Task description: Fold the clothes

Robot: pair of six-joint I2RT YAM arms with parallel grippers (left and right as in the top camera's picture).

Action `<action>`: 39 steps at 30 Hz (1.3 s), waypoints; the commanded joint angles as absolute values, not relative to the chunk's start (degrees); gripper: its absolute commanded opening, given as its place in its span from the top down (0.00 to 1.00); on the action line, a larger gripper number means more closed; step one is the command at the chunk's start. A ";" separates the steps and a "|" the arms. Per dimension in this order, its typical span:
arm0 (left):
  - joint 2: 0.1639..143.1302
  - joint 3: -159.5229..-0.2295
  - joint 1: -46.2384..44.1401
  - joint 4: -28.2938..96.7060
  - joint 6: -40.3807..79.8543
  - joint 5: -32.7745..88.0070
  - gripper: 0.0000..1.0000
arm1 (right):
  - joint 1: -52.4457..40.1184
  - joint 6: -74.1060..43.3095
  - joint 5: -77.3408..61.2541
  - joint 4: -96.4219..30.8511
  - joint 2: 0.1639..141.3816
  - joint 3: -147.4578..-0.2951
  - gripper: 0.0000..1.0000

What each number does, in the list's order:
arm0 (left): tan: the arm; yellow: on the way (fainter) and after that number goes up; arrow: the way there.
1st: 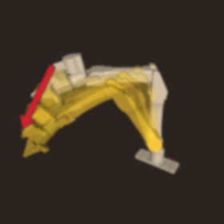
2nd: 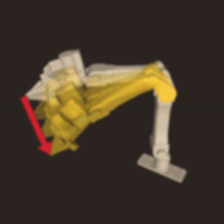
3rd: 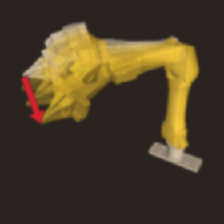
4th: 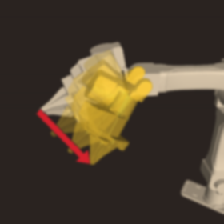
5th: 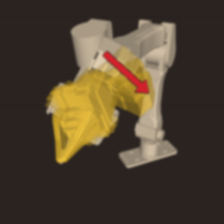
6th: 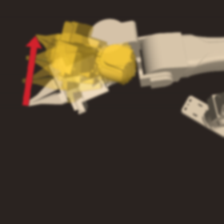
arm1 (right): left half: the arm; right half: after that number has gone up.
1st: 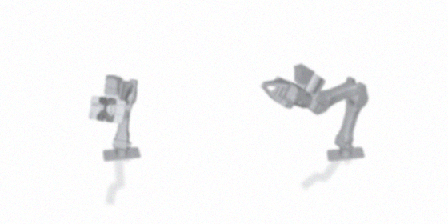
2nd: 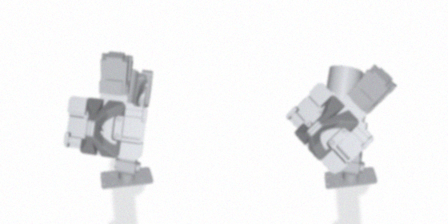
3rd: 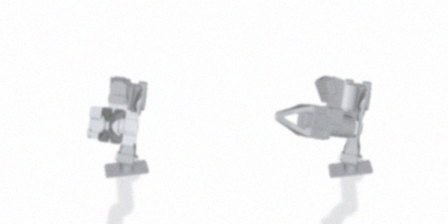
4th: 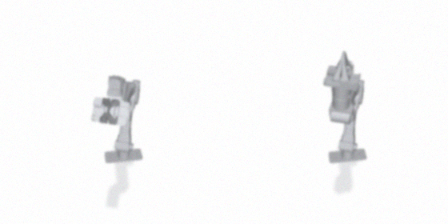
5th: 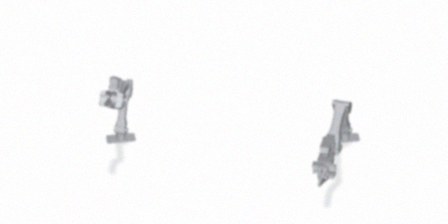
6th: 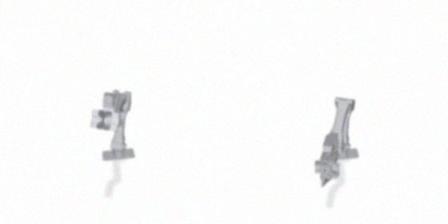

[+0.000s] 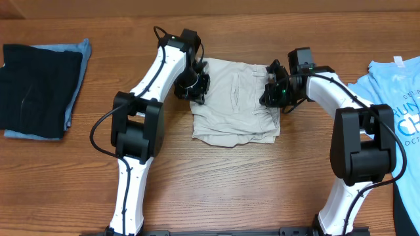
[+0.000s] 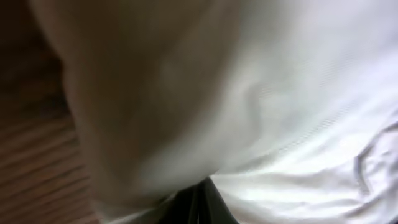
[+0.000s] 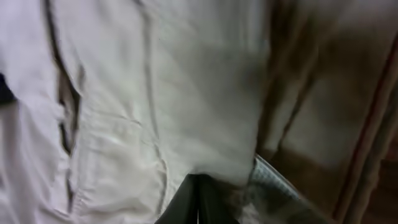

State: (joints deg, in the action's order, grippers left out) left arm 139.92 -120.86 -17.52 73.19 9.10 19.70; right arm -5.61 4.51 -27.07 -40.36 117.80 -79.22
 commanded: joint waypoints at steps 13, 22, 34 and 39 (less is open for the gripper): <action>142.98 -137.60 -16.40 60.93 18.94 5.93 0.96 | -5.39 4.21 -27.29 -28.95 123.35 -92.90 0.96; 152.57 -137.60 -16.36 56.27 18.74 5.78 0.96 | -5.32 1.23 -18.00 -25.19 131.55 -92.90 0.96; 130.34 -149.47 -16.08 64.71 18.46 5.98 0.96 | -0.05 -4.75 -25.52 -29.56 115.68 -101.47 0.56; 127.61 -149.21 -23.27 71.37 20.01 11.03 0.96 | 10.17 -4.73 -25.10 -39.88 109.71 -101.45 0.00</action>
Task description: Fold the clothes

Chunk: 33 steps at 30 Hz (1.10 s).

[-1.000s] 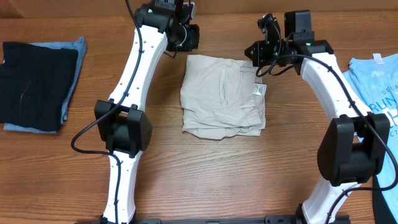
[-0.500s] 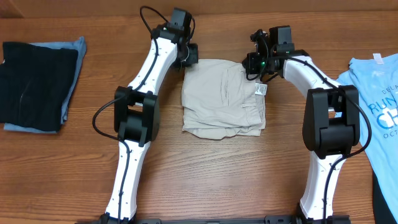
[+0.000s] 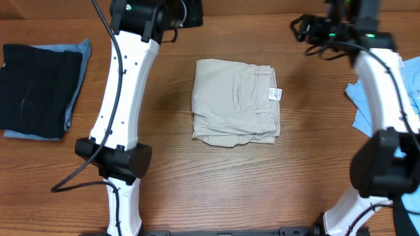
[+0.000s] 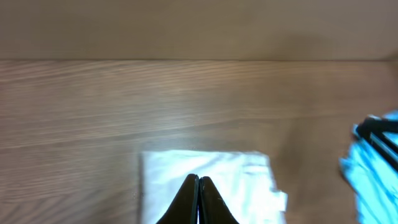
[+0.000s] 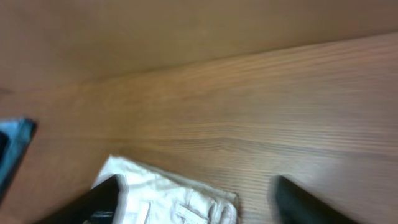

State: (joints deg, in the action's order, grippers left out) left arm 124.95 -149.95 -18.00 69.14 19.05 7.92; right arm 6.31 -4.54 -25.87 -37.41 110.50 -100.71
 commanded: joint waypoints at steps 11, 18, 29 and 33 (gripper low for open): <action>144.14 -149.18 -39.64 89.69 25.76 9.10 0.96 | 17.47 -4.73 -25.10 -48.38 109.78 -101.27 0.00; 144.46 -142.82 -41.41 96.84 23.51 10.59 0.96 | 17.47 -4.73 -25.10 -48.36 109.78 -101.27 0.00; 143.52 -122.80 -42.13 96.64 29.34 0.19 0.96 | 17.47 -4.73 -25.10 -48.36 109.78 -101.27 0.00; 143.52 -117.49 -40.21 90.04 29.39 -0.43 0.96 | 17.47 -4.73 -25.10 -48.36 109.78 -101.27 0.00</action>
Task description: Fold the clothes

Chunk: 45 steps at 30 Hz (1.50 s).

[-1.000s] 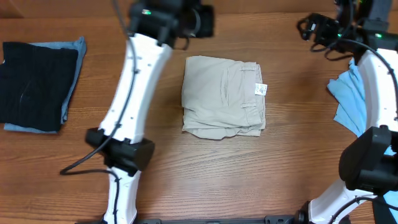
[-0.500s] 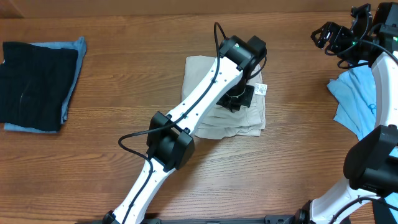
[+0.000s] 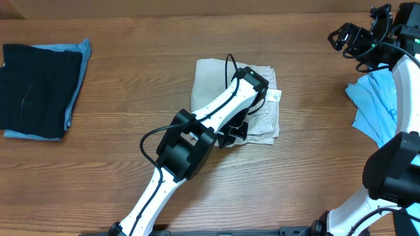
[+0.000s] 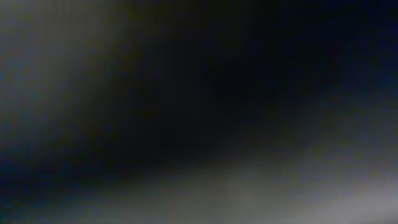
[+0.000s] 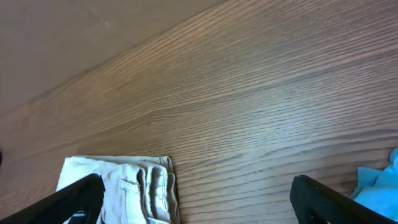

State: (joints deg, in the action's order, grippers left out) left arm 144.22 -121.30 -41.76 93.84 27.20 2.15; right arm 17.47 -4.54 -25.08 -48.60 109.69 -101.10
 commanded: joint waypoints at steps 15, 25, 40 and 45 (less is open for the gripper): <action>143.46 -117.34 -17.50 78.70 28.14 -17.43 0.96 | 17.47 -4.73 -25.10 -48.36 109.78 -101.27 0.00; 143.44 -140.33 -4.21 75.48 17.72 5.10 0.94 | 17.47 -4.73 -25.10 -48.36 109.78 -101.27 0.00; 143.59 -163.57 -26.89 95.96 28.53 4.60 0.96 | 17.47 -4.73 -25.10 -48.36 109.78 -101.27 0.00; 144.00 -153.71 -30.85 89.76 31.33 2.20 0.96 | 17.47 -4.73 -25.10 -48.36 109.78 -101.27 0.00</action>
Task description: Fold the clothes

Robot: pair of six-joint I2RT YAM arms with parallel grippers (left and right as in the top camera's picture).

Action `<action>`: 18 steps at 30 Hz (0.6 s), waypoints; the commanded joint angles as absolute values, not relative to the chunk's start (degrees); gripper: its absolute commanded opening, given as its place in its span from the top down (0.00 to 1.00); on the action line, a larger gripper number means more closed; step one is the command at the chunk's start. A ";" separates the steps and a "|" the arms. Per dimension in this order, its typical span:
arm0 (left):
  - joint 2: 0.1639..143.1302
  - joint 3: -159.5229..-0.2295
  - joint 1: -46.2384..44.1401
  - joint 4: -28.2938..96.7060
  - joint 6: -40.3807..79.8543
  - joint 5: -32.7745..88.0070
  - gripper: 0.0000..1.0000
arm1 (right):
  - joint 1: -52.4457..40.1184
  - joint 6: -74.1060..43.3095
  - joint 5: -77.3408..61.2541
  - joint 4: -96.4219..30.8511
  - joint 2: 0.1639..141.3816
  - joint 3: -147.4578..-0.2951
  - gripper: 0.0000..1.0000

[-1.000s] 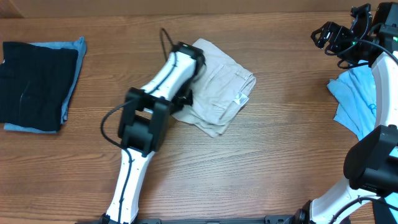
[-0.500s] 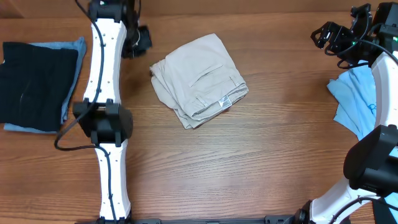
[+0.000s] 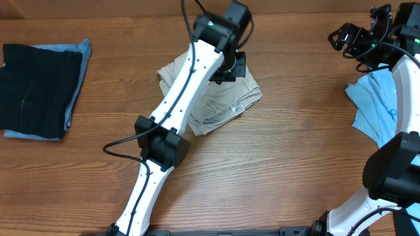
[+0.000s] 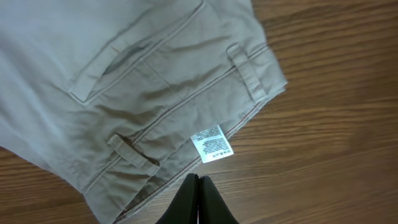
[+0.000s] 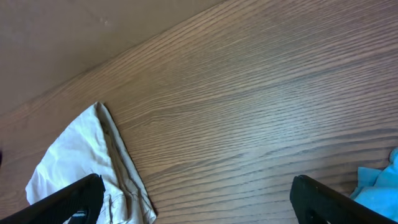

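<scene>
A folded khaki garment [image 3: 209, 97] lies skewed in the middle of the table; its pocket, belt loops and white label [image 4: 214, 143] show in the left wrist view. My left gripper [image 3: 224, 71] hovers over its back right part, shut with nothing held [image 4: 199, 198], fingertips just off the cloth's edge. Far right at the back, my right gripper [image 3: 357, 44] stands wide open and empty [image 5: 202, 199], and the khaki garment [image 5: 81, 165] shows in its view at lower left.
A light blue T-shirt [image 3: 384, 105] lies crumpled at the right edge, below the right gripper. A folded dark garment on a light blue one [image 3: 36, 88] sits at the far left. Bare wood table [image 3: 275, 170] in front.
The khaki garment has turned and shifted left from its square position. My left gripper, then low on its right side, is now above its back right part. The right arm has not moved.
Both grippers were down at the khaki garment's left and right edges. Then both were raised at the back and the garment lay folded square. Then the left gripper was down on its right side, the right open at far right. Now the garment lies skewed, further left.
</scene>
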State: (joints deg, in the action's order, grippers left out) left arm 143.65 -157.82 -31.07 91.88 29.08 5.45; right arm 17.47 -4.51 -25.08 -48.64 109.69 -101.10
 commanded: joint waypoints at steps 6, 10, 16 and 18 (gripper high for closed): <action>144.00 -137.71 -30.87 81.65 31.29 -0.84 0.96 | 17.47 -4.73 -25.10 -48.36 109.78 -101.27 0.00; 144.00 -131.00 -30.85 79.72 28.82 -0.91 0.96 | 17.47 -4.73 -25.10 -48.36 109.78 -101.27 0.00; 144.00 -128.64 -30.50 87.94 25.41 -17.78 0.96 | 17.47 -4.73 -25.10 -48.36 109.78 -101.27 0.00; 144.00 -128.64 -30.28 88.42 22.96 -19.09 0.96 | 17.47 -4.73 -25.10 -48.36 109.78 -101.27 0.00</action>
State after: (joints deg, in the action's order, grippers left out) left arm 143.92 -129.27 -31.03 87.79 26.39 -12.36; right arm 17.50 -4.54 -25.06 -48.64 109.69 -101.10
